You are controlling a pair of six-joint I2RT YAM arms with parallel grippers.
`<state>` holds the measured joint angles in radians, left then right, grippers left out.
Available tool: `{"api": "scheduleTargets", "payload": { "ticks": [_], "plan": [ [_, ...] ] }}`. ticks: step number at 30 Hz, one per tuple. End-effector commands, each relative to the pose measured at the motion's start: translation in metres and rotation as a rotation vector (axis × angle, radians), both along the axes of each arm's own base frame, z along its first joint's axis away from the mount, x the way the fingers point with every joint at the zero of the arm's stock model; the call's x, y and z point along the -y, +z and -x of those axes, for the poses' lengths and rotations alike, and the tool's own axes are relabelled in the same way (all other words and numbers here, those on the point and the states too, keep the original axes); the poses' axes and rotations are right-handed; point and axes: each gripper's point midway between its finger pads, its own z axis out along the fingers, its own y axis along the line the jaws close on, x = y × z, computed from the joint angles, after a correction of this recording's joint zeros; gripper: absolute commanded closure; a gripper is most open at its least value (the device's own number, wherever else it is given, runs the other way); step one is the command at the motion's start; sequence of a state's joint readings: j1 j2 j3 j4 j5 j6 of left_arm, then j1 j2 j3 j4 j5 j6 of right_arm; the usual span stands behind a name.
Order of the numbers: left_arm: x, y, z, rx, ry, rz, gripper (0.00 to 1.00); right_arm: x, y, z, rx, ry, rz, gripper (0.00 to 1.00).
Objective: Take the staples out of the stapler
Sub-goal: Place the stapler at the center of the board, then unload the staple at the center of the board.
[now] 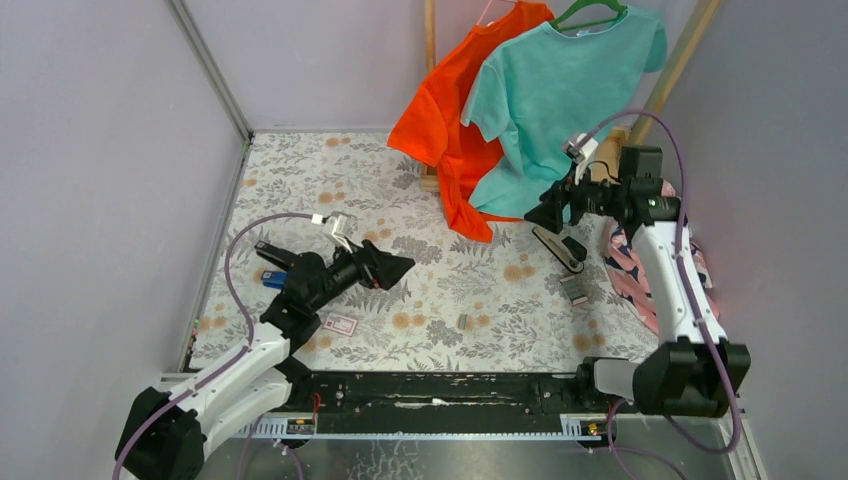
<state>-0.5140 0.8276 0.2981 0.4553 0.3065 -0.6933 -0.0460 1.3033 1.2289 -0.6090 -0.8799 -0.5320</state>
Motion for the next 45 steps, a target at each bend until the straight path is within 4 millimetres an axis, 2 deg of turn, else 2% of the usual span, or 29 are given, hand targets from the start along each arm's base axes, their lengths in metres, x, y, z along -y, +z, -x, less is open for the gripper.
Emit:
{"api": "scheduleTargets", "payload": {
  "ticks": [1,3,5,8,12,19,23,25,29,32,34,40,45],
  "plan": [
    [-0.021,-0.001,-0.011,-0.035,0.111,-0.130,0.00,-0.048,0.047,0.049,-0.103,0.184,-0.417,0.26],
    [-0.038,-0.012,-0.019,-0.070,0.211,-0.199,0.00,-0.050,0.045,0.054,-0.093,0.193,-0.446,0.25],
    [-0.049,-0.021,-0.023,-0.106,0.275,-0.234,0.00,-0.049,0.032,0.056,-0.084,0.185,-0.439,0.25],
    [-0.058,-0.032,-0.025,-0.170,0.349,-0.203,0.00,-0.047,0.023,0.060,-0.057,0.178,-0.402,0.23],
    [-0.081,-0.053,-0.029,-0.315,0.539,-0.154,0.00,-0.046,0.022,0.062,-0.047,0.187,-0.371,0.23],
    [-0.099,-0.076,-0.032,-0.427,0.682,-0.148,0.00,-0.038,0.014,0.060,-0.022,0.141,-0.278,0.23],
    [-0.137,-0.090,-0.028,-0.576,0.949,-0.215,0.03,-0.036,0.014,0.060,-0.011,0.137,-0.265,0.23],
    [-0.148,-0.096,-0.024,-0.622,1.023,-0.258,0.06,-0.036,0.014,0.061,-0.011,0.137,-0.264,0.23],
    [-0.167,-0.097,-0.029,-0.615,1.125,-0.350,0.06,-0.036,0.013,0.060,-0.008,0.133,-0.258,0.23],
    [-0.182,-0.093,-0.033,-0.658,1.214,-0.358,0.04,-0.035,0.013,0.060,-0.007,0.130,-0.257,0.23],
    [-0.185,-0.088,-0.034,-0.680,1.249,-0.329,0.02,-0.035,0.012,0.059,-0.005,0.127,-0.256,0.23],
    [-0.195,-0.076,-0.017,-0.706,1.308,-0.278,0.00,-0.035,0.011,0.058,-0.009,0.125,-0.256,0.23],
    [-0.215,-0.087,-0.014,-0.731,1.371,-0.323,0.00,-0.035,0.011,0.059,-0.013,0.127,-0.259,0.23]
  ]
}}
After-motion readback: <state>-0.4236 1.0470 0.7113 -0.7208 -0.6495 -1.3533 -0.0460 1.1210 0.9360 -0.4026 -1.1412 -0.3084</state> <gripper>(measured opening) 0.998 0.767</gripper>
